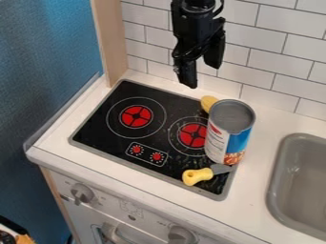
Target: Move the yellow knife to the upper right side of the left burner
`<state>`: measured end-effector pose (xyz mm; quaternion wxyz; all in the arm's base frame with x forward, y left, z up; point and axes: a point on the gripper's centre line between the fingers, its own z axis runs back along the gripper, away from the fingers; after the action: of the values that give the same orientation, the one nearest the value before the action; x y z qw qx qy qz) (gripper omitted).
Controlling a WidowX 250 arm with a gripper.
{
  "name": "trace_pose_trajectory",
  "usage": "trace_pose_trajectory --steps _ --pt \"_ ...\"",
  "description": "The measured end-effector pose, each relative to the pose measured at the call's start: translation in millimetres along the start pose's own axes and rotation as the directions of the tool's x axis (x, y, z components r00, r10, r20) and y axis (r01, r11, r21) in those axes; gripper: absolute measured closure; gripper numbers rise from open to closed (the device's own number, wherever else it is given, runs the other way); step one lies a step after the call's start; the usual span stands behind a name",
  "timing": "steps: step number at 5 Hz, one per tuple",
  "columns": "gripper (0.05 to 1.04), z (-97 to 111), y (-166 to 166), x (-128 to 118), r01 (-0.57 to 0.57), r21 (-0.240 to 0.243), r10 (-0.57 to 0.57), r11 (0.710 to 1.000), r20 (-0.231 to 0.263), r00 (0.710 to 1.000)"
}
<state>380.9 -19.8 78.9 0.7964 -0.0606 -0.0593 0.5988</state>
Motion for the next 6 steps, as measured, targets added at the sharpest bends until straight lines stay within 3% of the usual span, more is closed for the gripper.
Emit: trace_pose_trajectory --steps 1,2,3,4,5,6 --pt "0.083 -12 5 -2 -0.003 0.030 0.003 1.000 -0.011 1.000" --pt "0.083 -12 18 -8 -0.032 0.007 0.032 0.999 -0.035 0.999" --pt "0.083 8 26 -6 -0.153 -0.073 0.152 0.986 -0.013 0.988" --pt "0.083 26 46 -12 -0.398 -0.143 0.401 0.906 -0.007 0.916" --pt "0.083 31 60 -28 -0.621 -0.148 0.623 0.769 -0.037 0.781" --pt "0.083 30 68 -37 -0.793 -0.109 0.799 0.599 0.009 0.602"
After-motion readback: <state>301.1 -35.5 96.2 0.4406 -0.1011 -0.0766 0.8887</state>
